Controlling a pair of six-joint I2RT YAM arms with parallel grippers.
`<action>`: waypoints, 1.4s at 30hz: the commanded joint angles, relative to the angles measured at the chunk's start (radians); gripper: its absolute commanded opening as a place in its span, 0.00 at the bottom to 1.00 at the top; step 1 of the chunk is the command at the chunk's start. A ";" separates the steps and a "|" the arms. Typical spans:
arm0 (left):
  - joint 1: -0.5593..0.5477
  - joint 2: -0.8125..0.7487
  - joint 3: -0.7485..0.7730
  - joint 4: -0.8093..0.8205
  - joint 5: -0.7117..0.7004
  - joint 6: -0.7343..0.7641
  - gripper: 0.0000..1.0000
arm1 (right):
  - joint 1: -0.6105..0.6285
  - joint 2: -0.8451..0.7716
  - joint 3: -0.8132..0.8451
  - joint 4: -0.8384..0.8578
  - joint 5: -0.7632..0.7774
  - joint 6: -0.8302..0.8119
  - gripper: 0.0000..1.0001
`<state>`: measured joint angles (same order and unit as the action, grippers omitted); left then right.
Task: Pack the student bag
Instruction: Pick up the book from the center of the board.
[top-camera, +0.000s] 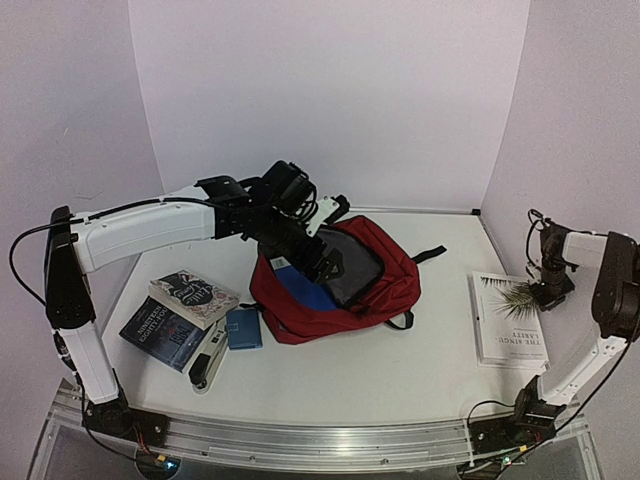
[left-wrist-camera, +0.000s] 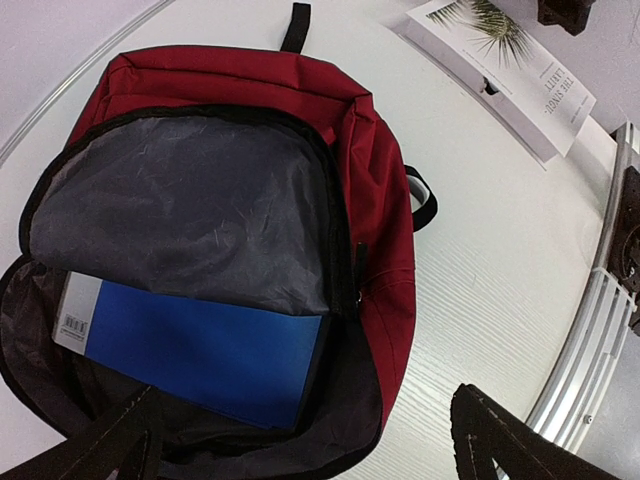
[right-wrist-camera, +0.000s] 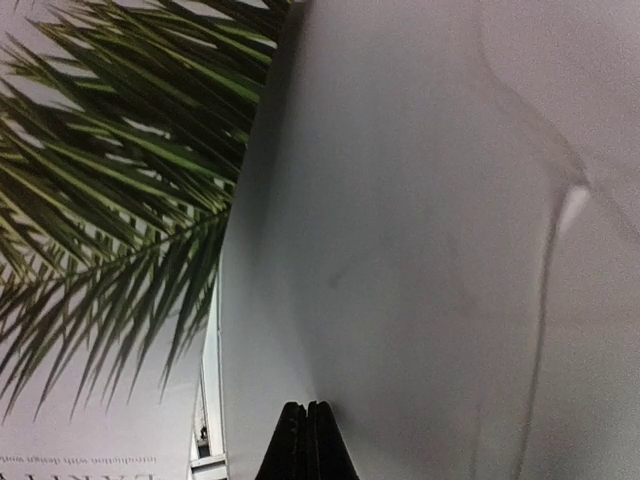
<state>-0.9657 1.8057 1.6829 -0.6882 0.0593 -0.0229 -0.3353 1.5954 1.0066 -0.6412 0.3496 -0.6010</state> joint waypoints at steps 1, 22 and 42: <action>0.001 -0.005 0.064 0.008 0.008 0.021 1.00 | -0.004 0.050 -0.017 0.075 -0.001 -0.028 0.00; 0.001 0.144 0.213 0.003 0.056 -0.080 1.00 | 0.261 0.134 0.157 -0.120 -0.360 0.277 0.05; -0.007 0.442 0.511 0.052 0.272 -0.314 1.00 | 0.271 0.097 0.267 -0.418 -0.647 0.205 0.78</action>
<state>-0.9661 2.2455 2.1658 -0.6990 0.3046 -0.2823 -0.0628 1.6517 1.2818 -0.9809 -0.2251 -0.3765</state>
